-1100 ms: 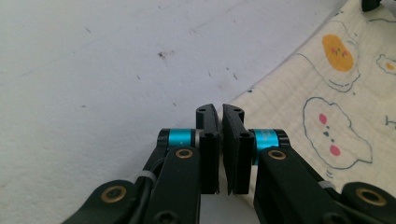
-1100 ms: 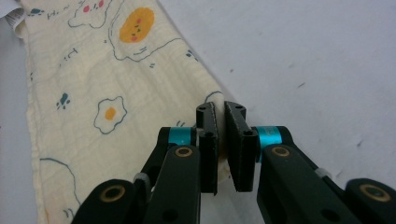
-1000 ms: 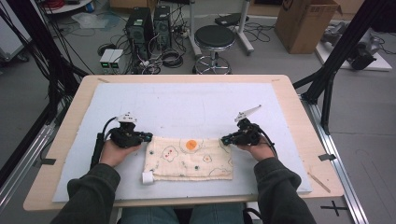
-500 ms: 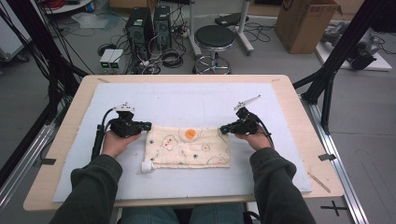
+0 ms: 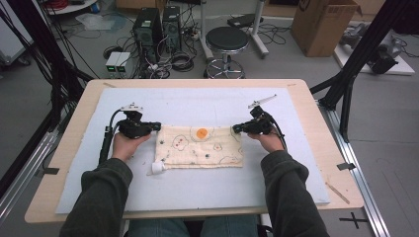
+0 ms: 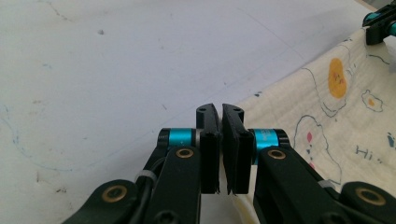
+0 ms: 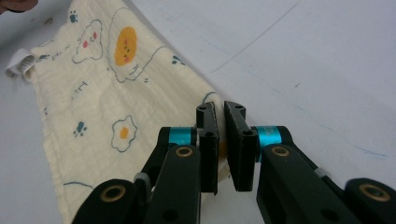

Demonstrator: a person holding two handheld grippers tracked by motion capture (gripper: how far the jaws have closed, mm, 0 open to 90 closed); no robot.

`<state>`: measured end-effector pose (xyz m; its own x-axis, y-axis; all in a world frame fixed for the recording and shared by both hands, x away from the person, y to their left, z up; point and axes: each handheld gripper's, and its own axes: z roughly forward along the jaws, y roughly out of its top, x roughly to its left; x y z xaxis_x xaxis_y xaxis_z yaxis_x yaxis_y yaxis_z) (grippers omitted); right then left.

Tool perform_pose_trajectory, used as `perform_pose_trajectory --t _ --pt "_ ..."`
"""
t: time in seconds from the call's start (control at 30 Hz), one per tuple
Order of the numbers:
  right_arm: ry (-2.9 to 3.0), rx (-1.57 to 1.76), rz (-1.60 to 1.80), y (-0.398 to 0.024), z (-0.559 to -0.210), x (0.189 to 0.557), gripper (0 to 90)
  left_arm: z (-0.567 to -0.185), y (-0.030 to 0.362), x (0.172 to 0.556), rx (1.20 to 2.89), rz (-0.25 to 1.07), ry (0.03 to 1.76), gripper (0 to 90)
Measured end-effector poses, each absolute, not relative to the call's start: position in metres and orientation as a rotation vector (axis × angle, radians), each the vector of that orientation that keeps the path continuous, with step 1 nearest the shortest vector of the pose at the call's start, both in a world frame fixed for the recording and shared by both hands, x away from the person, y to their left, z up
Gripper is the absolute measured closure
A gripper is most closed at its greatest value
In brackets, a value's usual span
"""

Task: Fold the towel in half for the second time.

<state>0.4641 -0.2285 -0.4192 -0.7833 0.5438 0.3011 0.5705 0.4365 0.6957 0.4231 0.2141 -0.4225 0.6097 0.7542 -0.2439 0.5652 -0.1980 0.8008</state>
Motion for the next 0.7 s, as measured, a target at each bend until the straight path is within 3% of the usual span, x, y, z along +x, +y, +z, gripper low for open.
perform_pose_trajectory --t 0.7 --pt "-2.625 -1.034 -1.354 -0.2292 -0.4194 0.4619 84.2 -0.4232 0.2112 0.4198 1.886 0.25 1.043 85.3"
